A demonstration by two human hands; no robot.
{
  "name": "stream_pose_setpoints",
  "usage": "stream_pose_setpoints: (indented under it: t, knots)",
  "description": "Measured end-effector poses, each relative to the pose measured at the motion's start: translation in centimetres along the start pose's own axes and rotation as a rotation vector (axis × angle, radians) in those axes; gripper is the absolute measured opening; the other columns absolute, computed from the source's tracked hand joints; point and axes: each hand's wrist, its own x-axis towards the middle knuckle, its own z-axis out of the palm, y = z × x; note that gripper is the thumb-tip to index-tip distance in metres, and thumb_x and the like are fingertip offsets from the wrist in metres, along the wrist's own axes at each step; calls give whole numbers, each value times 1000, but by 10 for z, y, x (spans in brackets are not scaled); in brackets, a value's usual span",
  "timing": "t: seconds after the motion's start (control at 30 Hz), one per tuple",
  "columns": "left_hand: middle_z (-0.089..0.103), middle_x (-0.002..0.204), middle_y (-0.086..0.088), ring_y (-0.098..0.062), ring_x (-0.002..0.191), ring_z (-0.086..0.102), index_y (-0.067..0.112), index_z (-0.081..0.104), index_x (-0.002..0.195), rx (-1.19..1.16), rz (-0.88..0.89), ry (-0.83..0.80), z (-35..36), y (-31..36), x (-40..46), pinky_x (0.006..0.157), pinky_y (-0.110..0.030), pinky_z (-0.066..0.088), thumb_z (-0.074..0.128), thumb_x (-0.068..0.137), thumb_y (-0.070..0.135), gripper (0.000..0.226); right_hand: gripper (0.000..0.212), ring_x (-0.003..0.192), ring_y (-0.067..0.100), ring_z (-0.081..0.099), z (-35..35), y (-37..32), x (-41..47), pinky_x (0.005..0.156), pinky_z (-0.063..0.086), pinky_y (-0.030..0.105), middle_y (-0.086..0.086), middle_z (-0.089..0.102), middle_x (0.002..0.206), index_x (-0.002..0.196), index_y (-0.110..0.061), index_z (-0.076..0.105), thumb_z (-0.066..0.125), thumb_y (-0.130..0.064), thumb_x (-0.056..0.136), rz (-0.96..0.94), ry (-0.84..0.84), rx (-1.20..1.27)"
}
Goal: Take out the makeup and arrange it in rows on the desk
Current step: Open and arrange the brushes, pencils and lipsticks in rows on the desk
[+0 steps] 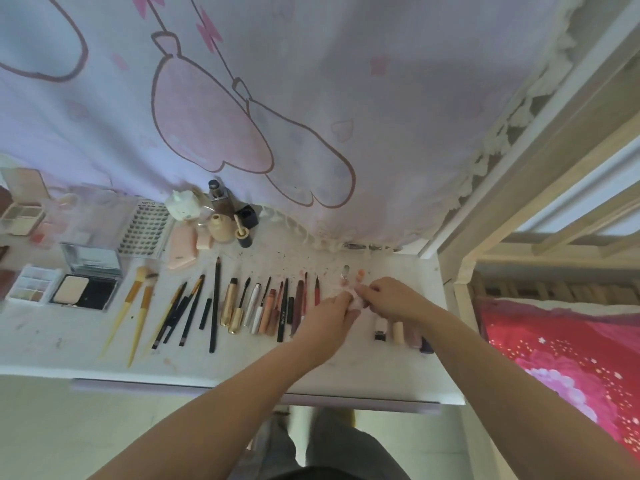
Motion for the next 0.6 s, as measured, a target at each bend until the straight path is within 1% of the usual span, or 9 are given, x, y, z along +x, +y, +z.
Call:
stream_pose_setpoints:
  t: [0.1,0.17,0.23,0.3,0.37,0.43,0.5,0.53,0.6]
  knots:
    - [52,74,7,-16,71,52,15,53,100,-157,19,-58,-23,-5,-4,56,-24,33,37,101,32,23,32,42,4,35,-1,-3,-12,44,31,18,-3,44,59,72,-18,51,47,-39,96,-92,-70,319]
    - [50,69,12,-5,64,49,20,53,99,-188,18,-76,-37,-9,-10,51,-18,27,36,100,34,21,14,49,2,44,3,-5,-19,48,38,18,-6,52,63,83,-22,55,51,-28,95,-176,-72,351]
    - [50,70,15,5,63,44,24,54,104,-124,30,-79,-45,-12,-14,52,-19,26,37,100,37,21,5,58,-1,54,3,-7,-25,53,43,18,-14,62,68,89,-32,58,53,-32,92,-185,-67,317]
    - [51,72,15,5,62,46,24,54,106,-112,66,-85,-51,-14,-17,54,-8,33,39,99,36,21,18,57,-1,56,3,-13,-32,52,42,18,-14,66,70,91,-33,59,49,-48,91,-121,-83,301]
    - [52,71,13,2,59,47,23,54,101,-122,99,-93,-54,-14,-19,51,-10,35,41,99,35,18,39,46,1,50,3,-21,-37,46,38,15,-10,62,57,87,-23,59,39,-55,93,-56,-65,252]
    - [51,71,13,1,59,46,25,52,96,-101,120,-101,-57,-16,-20,50,-13,33,41,99,35,16,35,46,3,46,4,-24,-40,45,36,14,-11,56,52,79,-19,55,40,-46,96,-86,-42,192]
    - [50,70,14,1,59,45,27,50,93,-85,142,-103,-59,-19,-22,51,-14,31,40,99,36,14,16,58,5,52,5,-24,-44,51,40,16,-10,61,65,86,-22,55,49,-35,94,-145,-68,218]
    - [50,71,14,2,59,45,27,50,93,-82,153,-104,-60,-20,-24,52,-13,31,40,99,36,14,12,64,5,56,4,-24,-46,53,43,18,-8,64,73,92,-24,56,53,-36,92,-145,-83,257]
    - [51,73,13,1,62,46,24,52,96,-83,178,-105,-63,-20,-25,56,-14,33,40,99,35,16,25,62,3,59,4,-26,-50,53,45,18,-8,69,75,94,-25,59,54,-49,89,-86,-89,302]
